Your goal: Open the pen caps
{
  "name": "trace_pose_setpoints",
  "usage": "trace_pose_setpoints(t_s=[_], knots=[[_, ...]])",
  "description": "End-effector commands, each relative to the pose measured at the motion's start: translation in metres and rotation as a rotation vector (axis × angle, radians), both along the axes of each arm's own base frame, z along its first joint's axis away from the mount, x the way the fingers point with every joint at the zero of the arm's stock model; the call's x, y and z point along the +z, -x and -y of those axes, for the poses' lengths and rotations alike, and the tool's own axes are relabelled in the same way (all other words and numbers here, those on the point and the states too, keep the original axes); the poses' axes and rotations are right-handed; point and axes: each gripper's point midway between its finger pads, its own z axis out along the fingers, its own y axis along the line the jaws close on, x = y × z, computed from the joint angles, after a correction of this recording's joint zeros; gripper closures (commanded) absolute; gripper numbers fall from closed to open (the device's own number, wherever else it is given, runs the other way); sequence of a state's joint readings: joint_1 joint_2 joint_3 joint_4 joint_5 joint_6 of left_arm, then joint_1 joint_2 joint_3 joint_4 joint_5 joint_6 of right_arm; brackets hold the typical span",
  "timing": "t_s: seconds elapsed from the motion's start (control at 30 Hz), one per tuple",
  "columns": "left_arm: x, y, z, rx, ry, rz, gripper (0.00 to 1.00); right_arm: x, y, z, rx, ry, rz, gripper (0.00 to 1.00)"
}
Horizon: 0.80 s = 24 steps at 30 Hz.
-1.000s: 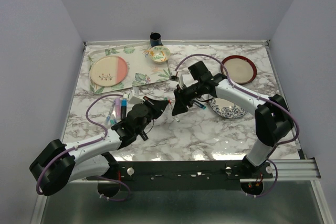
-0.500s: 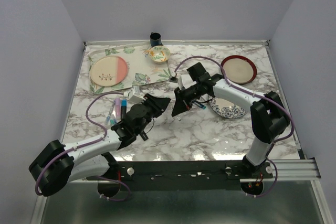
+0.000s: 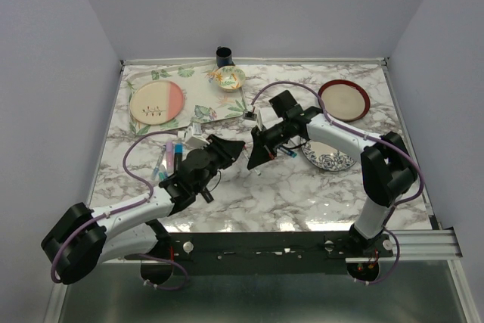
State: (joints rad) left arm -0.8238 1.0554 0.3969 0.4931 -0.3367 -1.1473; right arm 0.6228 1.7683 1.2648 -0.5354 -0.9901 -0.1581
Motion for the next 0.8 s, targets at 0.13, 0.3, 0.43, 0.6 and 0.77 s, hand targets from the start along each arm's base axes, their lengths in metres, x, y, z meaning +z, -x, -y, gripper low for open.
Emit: trace_pose_setpoints(t_s=[0.13, 0.3, 0.43, 0.6, 0.77], knots=[[0.011, -0.005, 0.01, -0.038, -0.001, 0.031, 0.68, 0.009, 0.009, -0.002, 0.047, -0.032, -0.007, 0.99], [0.016, -0.009, 0.0, -0.005, 0.003, 0.038, 0.88, 0.005, 0.011, -0.002, 0.063, -0.016, -0.01, 0.99], [0.015, -0.02, -0.027, 0.081, 0.004, 0.021, 1.0, 0.003, 0.013, -0.001, 0.078, -0.008, 0.0, 0.99], [0.0, -0.032, -0.096, 0.289, 0.009, -0.003, 1.0, -0.009, 0.008, 0.005, 0.073, 0.069, 0.038, 0.99], [-0.04, -0.029, -0.138, 0.397, -0.02, -0.088, 1.0, -0.03, -0.006, 0.02, 0.034, 0.204, 0.109, 0.99]])
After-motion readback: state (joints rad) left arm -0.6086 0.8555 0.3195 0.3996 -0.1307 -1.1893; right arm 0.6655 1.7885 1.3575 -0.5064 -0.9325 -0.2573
